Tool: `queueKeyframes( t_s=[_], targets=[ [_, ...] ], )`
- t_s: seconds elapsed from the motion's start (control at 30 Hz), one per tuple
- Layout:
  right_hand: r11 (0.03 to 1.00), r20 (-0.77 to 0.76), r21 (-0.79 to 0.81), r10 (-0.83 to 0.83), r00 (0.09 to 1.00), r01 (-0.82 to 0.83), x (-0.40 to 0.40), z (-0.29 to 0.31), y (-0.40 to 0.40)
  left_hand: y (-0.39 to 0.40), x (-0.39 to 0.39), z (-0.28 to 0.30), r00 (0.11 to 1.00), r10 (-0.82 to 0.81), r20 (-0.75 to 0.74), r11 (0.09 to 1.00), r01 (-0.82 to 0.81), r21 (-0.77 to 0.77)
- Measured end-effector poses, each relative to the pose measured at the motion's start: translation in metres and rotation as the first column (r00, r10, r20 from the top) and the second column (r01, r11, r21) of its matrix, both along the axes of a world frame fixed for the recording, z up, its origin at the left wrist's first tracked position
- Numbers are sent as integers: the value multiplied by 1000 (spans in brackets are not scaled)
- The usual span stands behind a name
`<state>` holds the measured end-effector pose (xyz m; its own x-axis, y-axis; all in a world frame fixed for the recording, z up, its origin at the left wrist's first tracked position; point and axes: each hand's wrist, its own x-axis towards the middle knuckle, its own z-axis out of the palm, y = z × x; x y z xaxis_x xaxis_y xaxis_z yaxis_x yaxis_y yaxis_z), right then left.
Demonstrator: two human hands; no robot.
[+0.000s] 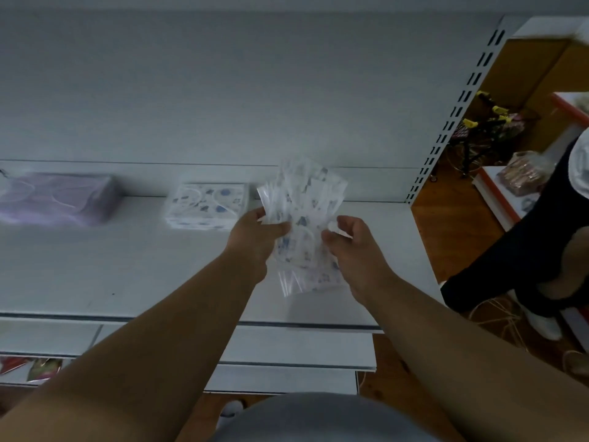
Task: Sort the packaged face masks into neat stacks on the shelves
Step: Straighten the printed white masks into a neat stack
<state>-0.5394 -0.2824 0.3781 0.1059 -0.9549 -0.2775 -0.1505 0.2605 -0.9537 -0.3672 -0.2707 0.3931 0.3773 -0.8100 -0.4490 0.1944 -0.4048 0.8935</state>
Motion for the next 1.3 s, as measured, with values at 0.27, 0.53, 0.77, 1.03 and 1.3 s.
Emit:
queueKeyframes(
  t_s=[0.27, 0.53, 0.77, 1.03, 1.3],
  targets=[
    [985, 291, -53, 171, 941, -163, 40, 17, 4, 33, 37, -7, 935, -230, 271, 960, 263, -94],
    [948, 214, -182, 298, 930, -262, 147, 21, 20, 68, 128, 12, 730, -106, 675, 944, 287, -162],
    [916, 48, -270, 321, 946, -298, 222, 5, 41, 81, 211, -14, 817, -225, 531, 892, 392, -226],
    [976, -19, -180, 122, 992, -123, 247, -5, 43, 80, 245, -14, 918, -230, -322, 898, 72, -434],
    [997, 263, -40, -46, 964, 58, 260, 0, 47, 84, 267, -22, 787, -151, -599, 931, -90, -353]
  ],
)
